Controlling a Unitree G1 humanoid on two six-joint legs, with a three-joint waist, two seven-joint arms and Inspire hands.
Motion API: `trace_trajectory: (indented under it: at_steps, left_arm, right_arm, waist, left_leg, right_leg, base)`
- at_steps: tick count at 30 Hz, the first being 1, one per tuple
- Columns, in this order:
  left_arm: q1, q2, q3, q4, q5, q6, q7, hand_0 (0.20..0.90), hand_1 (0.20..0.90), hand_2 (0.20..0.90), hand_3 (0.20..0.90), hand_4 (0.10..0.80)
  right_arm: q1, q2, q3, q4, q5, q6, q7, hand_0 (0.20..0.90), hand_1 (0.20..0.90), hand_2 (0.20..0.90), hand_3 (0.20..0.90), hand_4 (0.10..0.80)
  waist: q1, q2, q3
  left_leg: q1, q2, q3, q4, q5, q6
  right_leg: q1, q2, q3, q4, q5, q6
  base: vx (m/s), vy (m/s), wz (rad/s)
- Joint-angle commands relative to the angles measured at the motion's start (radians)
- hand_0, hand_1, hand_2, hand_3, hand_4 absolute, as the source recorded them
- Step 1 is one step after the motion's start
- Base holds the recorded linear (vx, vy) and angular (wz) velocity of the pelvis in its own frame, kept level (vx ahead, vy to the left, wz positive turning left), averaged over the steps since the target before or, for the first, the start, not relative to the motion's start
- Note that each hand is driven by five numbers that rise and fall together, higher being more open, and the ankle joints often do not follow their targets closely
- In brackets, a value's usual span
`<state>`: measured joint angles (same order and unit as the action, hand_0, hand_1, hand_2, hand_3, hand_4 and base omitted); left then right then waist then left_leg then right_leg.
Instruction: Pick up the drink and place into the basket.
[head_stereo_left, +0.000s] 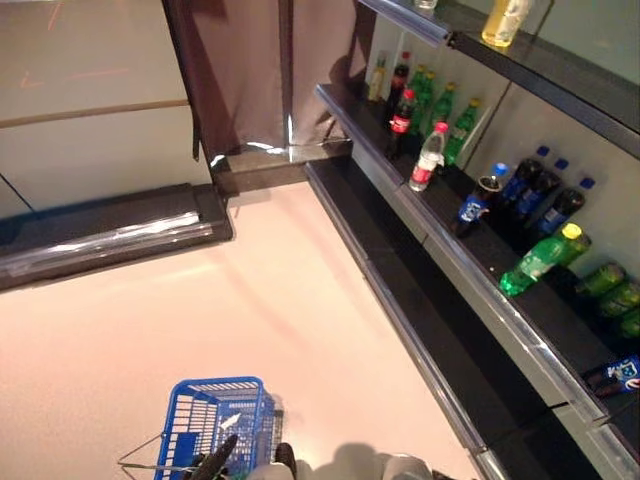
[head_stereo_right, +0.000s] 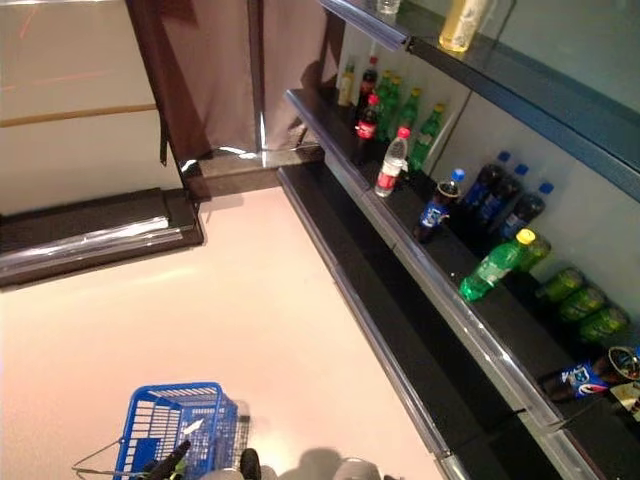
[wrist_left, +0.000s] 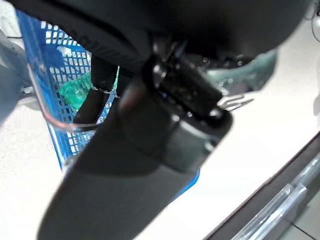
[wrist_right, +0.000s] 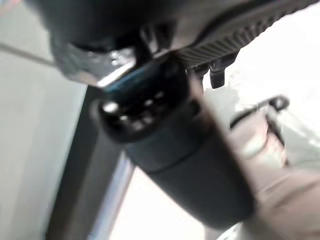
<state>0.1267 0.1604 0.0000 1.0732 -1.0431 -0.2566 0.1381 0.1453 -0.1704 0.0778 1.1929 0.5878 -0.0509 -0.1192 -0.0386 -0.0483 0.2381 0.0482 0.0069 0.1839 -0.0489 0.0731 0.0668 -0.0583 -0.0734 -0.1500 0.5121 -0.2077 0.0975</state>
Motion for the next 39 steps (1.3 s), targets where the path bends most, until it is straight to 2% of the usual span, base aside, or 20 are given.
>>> trace_trajectory:
  at_steps: [1,2,4,6,8,10,12,14,16,17,19,21,22,23,25,26,29,32,35,39]
  left_arm:
    - [-0.080,0.035,-0.020,-0.133,0.028,-0.202,-0.060,0.300,0.300,0.300,0.200,0.100]
    - [-0.086,0.030,-0.023,-0.128,0.032,-0.198,-0.067,0.300,0.300,0.300,0.200,0.100]
    - [-0.079,0.022,-0.031,-0.103,0.024,-0.203,-0.111,0.300,0.300,0.300,0.200,0.100]
    - [-0.064,0.016,-0.025,-0.077,0.026,-0.206,-0.146,0.300,0.300,0.300,0.200,0.100]
    - [-0.059,0.012,-0.019,-0.066,0.026,-0.206,-0.159,0.300,0.300,0.300,0.200,0.100]
    - [-0.051,0.003,-0.015,-0.046,0.041,-0.209,-0.174,0.300,0.300,0.300,0.200,0.100]
    - [-0.052,-0.005,-0.027,-0.023,0.050,-0.208,-0.167,0.300,0.300,0.300,0.200,0.100]
    - [-0.051,-0.011,-0.026,-0.020,0.056,-0.204,-0.160,0.300,0.300,0.300,0.200,0.100]
    - [-0.049,-0.020,-0.023,-0.016,0.058,-0.213,-0.170,0.300,0.300,0.300,0.200,0.100]
    - [-0.050,-0.031,-0.019,-0.018,0.071,-0.213,-0.167,0.300,0.300,0.300,0.200,0.100]
    - [-0.056,-0.025,-0.022,-0.032,0.064,-0.207,-0.158,0.300,0.300,0.300,0.200,0.100]
    - [-0.059,-0.017,-0.024,-0.039,0.053,-0.204,-0.150,0.300,0.300,0.300,0.200,0.100]
    - [-0.063,-0.010,-0.017,-0.039,0.044,-0.200,-0.147,0.300,0.300,0.300,0.200,0.100]
    - [-0.061,-0.011,-0.010,-0.040,0.041,-0.198,-0.145,0.300,0.300,0.300,0.200,0.100]
    - [-0.048,-0.005,-0.004,-0.036,0.018,-0.193,-0.148,0.300,0.300,0.300,0.200,0.100]
    - [-0.045,-0.007,0.001,-0.033,0.019,-0.193,-0.149,0.300,0.300,0.300,0.200,0.100]
    - [-0.041,-0.019,0.020,-0.027,0.037,-0.188,-0.138,0.300,0.300,0.300,0.200,0.100]
    - [-0.068,0.007,-0.002,-0.016,0.076,-0.158,-0.121,0.300,0.300,0.300,0.200,0.100]
    - [-0.068,0.038,-0.001,-0.012,0.075,-0.163,-0.099,0.300,0.300,0.300,0.200,0.100]
    - [-0.074,0.069,-0.001,-0.010,0.070,-0.166,-0.112,0.300,0.300,0.300,0.200,0.100]
  right_arm:
    - [0.023,-0.048,0.015,0.021,0.004,-0.022,-0.017,0.900,0.900,0.900,0.900,0.800]
    - [0.024,-0.051,0.016,0.029,0.018,-0.027,-0.019,0.900,0.900,0.900,0.900,0.800]
    - [0.027,-0.054,0.005,0.034,0.049,-0.026,-0.025,0.900,0.900,0.900,0.900,0.800]
    - [0.032,-0.053,-0.015,0.029,0.049,-0.010,-0.033,0.900,0.900,0.900,0.900,0.800]
    - [0.037,-0.053,-0.024,0.032,0.050,-0.004,-0.038,0.900,0.900,0.900,0.900,0.800]
    - [0.053,-0.055,-0.045,0.048,0.060,0.000,-0.033,0.900,0.900,0.900,0.900,0.800]
    - [0.068,-0.058,-0.052,0.073,0.074,-0.004,-0.030,0.900,0.900,0.900,0.900,0.800]
    - [0.071,-0.057,-0.053,0.074,0.076,-0.001,-0.035,0.900,0.900,0.900,0.900,0.800]
    - [0.076,-0.057,-0.049,0.075,0.038,-0.029,-0.015,0.900,0.900,0.900,0.900,0.800]
    - [0.074,-0.065,-0.038,0.058,-0.011,-0.059,-0.005,0.900,0.900,0.900,0.900,0.800]
    - [0.054,-0.077,-0.023,0.035,0.010,-0.079,0.011,0.900,0.900,0.900,0.900,0.800]
    - [0.035,-0.084,-0.015,0.030,0.009,-0.092,0.026,0.900,0.900,0.900,0.900,0.800]
    - [-0.015,-0.086,0.003,0.022,-0.010,-0.099,0.027,0.900,0.900,0.900,0.900,0.800]
    - [-0.031,-0.087,0.012,0.018,-0.010,-0.099,0.019,0.900,0.900,0.900,0.900,0.800]
    - [-0.054,-0.088,0.031,0.021,0.011,-0.080,0.012,0.900,0.900,0.900,0.900,0.800]
    - [-0.056,-0.088,0.027,0.024,0.014,-0.075,0.015,0.900,0.900,0.900,0.900,0.800]
    - [-0.060,-0.080,0.012,0.029,0.015,-0.060,0.008,0.900,0.900,0.900,0.900,0.800]
    - [-0.032,-0.066,-0.016,0.038,0.014,-0.035,-0.015,0.900,0.900,0.900,0.900,0.800]
    - [-0.007,-0.048,-0.014,0.039,-0.020,-0.045,0.017,0.900,0.900,0.900,0.900,0.800]
    - [-0.020,-0.027,0.016,0.023,-0.002,-0.064,0.006,0.900,0.900,0.900,0.900,0.800]
  waist:
    - [-0.034,0.011,-0.039]
    - [-0.046,0.005,-0.039]
    - [-0.076,-0.013,-0.029]
    - [-0.086,-0.021,-0.023]
    - [-0.090,-0.021,-0.021]
    - [-0.103,-0.023,-0.040]
    - [-0.130,-0.008,-0.075]
    - [-0.141,0.004,-0.088]
    - [-0.150,-0.005,-0.103]
    - [-0.122,-0.023,-0.099]
    - [-0.073,-0.045,-0.080]
    - [-0.048,-0.055,-0.068]
    - [-0.021,-0.065,-0.055]
    - [-0.013,-0.060,-0.051]
    - [0.015,-0.031,-0.054]
    - [0.020,-0.025,-0.057]
    - [0.031,-0.009,-0.062]
    - [-0.001,0.014,-0.059]
    - [-0.018,0.036,-0.061]
    - [-0.016,0.035,-0.057]
  left_leg:
    - [0.048,-0.091,-0.020,0.092,-0.131,-0.041]
    - [0.053,-0.112,-0.043,0.095,-0.146,-0.034]
    - [0.092,-0.158,-0.094,0.104,-0.200,-0.016]
    - [0.140,-0.177,-0.110,0.121,-0.257,-0.007]
    - [0.163,-0.182,-0.111,0.144,-0.287,-0.005]
    - [0.199,-0.192,-0.105,0.195,-0.344,0.002]
    - [0.229,-0.166,-0.097,0.296,-0.290,-0.037]
    - [0.240,-0.143,-0.083,0.399,-0.213,-0.077]
    - [0.181,-0.126,-0.045,0.629,-0.020,-0.159]
    - [0.063,-0.124,-0.033,0.793,0.013,-0.158]
    - [-0.117,-0.113,-0.046,0.777,-0.036,-0.110]
    - [-0.177,-0.087,-0.067,0.716,-0.058,-0.089]
    - [-0.163,-0.033,-0.085,0.536,-0.100,-0.068]
    - [-0.159,-0.018,-0.105,0.434,-0.104,-0.067]
    - [-0.156,0.062,-0.213,0.102,0.017,-0.113]
    - [-0.169,0.077,-0.232,0.056,0.032,-0.120]
    - [-0.188,0.060,-0.283,0.100,0.014,-0.106]
    - [-0.173,0.023,-0.214,0.178,-0.041,-0.088]
    - [-0.078,0.005,-0.110,0.130,-0.055,-0.064]
    - [-0.005,0.011,0.005,0.088,-0.074,-0.080]
  right_leg:
    - [-0.001,0.069,-0.006,-0.328,0.211,-0.013]
    - [-0.035,0.083,0.021,-0.381,0.243,-0.010]
    - [-0.160,0.064,0.044,-0.478,0.400,0.032]
    - [-0.201,0.042,-0.016,-0.541,0.459,0.052]
    - [-0.204,0.041,-0.041,-0.537,0.467,0.052]
    - [-0.195,0.043,-0.065,-0.498,0.443,0.023]
    - [-0.178,0.081,-0.048,-0.457,0.401,-0.020]
    - [-0.173,0.101,-0.052,-0.421,0.370,-0.041]
    - [-0.112,0.114,-0.061,-0.414,0.320,-0.089]
    - [-0.039,0.110,-0.064,-0.421,0.281,-0.109]
    - [0.016,0.106,-0.007,-0.418,0.245,-0.105]
    - [0.050,0.108,0.042,-0.421,0.228,-0.105]
    - [0.096,0.109,0.115,-0.436,0.205,-0.093]
    - [0.108,0.114,0.143,-0.439,0.197,-0.087]
    - [0.138,0.144,0.226,-0.431,0.156,-0.076]
    - [0.144,0.149,0.247,-0.425,0.145,-0.075]
    - [0.165,0.115,0.303,-0.352,0.081,-0.050]
    - [0.101,0.066,0.229,-0.155,0.046,-0.028]
    - [-0.021,0.020,0.098,0.070,0.151,0.034]
    - [-0.024,0.003,-0.058,-0.110,0.184,0.031]
  base:
    - [0.435,0.105,0.79]
    - [0.415,0.102,0.64]
    - [0.523,0.099,0.51]
    - [0.526,0.061,0.80]
    - [0.480,0.050,0.47]
    - [0.632,0.053,-0.11]
    - [0.512,0.009,0.27]
    - [0.328,-0.046,0.39]
    - [0.599,-0.131,0.64]
    - [0.692,-0.095,0.73]
    - [0.507,-0.012,-0.15]
    - [0.342,0.083,-1.08]
    - [0.466,0.209,-1.08]
    - [0.675,0.354,-1.27]
    - [0.559,0.346,-1.14]
    - [0.541,0.365,-0.96]
    - [0.430,0.442,-0.87]
    - [0.397,0.509,-0.97]
    - [0.248,0.315,-0.35]
    - [0.182,0.110,-0.78]
